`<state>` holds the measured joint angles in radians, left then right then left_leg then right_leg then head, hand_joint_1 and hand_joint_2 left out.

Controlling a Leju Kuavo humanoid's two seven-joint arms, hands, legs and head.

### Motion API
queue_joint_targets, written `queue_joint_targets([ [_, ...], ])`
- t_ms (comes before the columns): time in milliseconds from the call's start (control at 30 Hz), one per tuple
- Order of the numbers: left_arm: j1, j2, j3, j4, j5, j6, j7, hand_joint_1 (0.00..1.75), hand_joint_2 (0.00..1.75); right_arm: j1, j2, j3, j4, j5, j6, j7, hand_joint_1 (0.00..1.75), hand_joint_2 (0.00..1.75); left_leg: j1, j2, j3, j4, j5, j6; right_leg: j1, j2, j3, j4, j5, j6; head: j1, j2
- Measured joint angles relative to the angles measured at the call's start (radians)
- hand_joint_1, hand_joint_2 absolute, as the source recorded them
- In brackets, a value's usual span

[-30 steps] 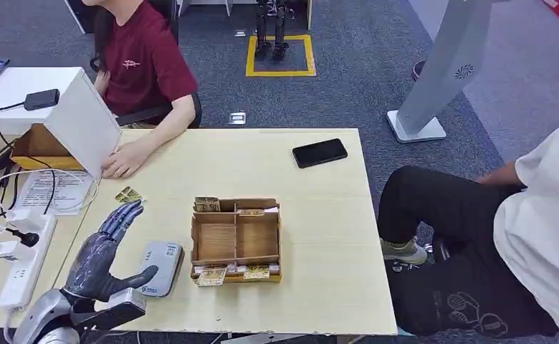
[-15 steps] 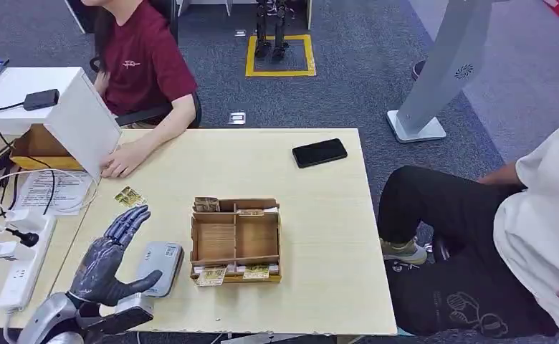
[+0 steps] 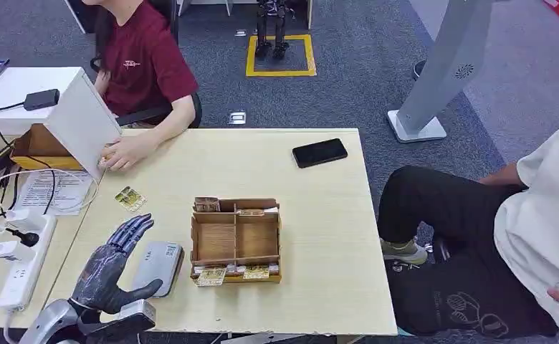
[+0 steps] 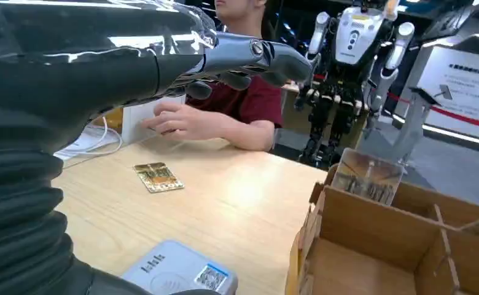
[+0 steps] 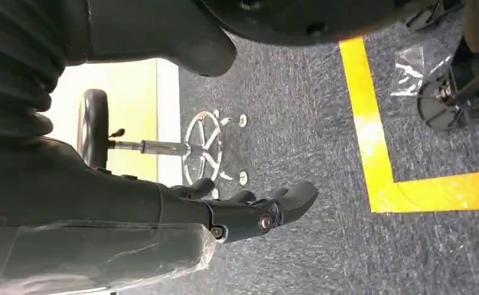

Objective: Pass the card to the sensor for recognition and then transmit it.

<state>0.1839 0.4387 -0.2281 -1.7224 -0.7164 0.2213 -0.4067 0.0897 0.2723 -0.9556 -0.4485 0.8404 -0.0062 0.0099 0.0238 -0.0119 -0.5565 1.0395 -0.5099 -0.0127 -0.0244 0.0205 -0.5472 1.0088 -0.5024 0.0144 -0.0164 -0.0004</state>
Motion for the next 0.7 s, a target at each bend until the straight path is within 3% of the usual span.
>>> queue_joint_targets([
  [233,0.022,0.022,-0.027,0.002,-0.002,0.002,0.023,0.00,1.75,0.020,0.031,-0.051,-0.089,0.062,0.053,0.014,0.00,1.75,0.000,0.000,0.000,0.000,0.000,0.000,0.000,0.000,0.000,0.000,0.000,0.000,0.002,0.000],
  [700,0.021,0.037,-0.074,0.022,-0.008,0.002,0.038,0.00,1.75,0.028,0.036,-0.117,-0.123,0.119,0.066,0.003,0.00,1.75,0.000,0.000,0.000,0.000,0.000,0.000,0.000,0.000,0.000,0.000,0.000,0.000,0.001,0.000],
])
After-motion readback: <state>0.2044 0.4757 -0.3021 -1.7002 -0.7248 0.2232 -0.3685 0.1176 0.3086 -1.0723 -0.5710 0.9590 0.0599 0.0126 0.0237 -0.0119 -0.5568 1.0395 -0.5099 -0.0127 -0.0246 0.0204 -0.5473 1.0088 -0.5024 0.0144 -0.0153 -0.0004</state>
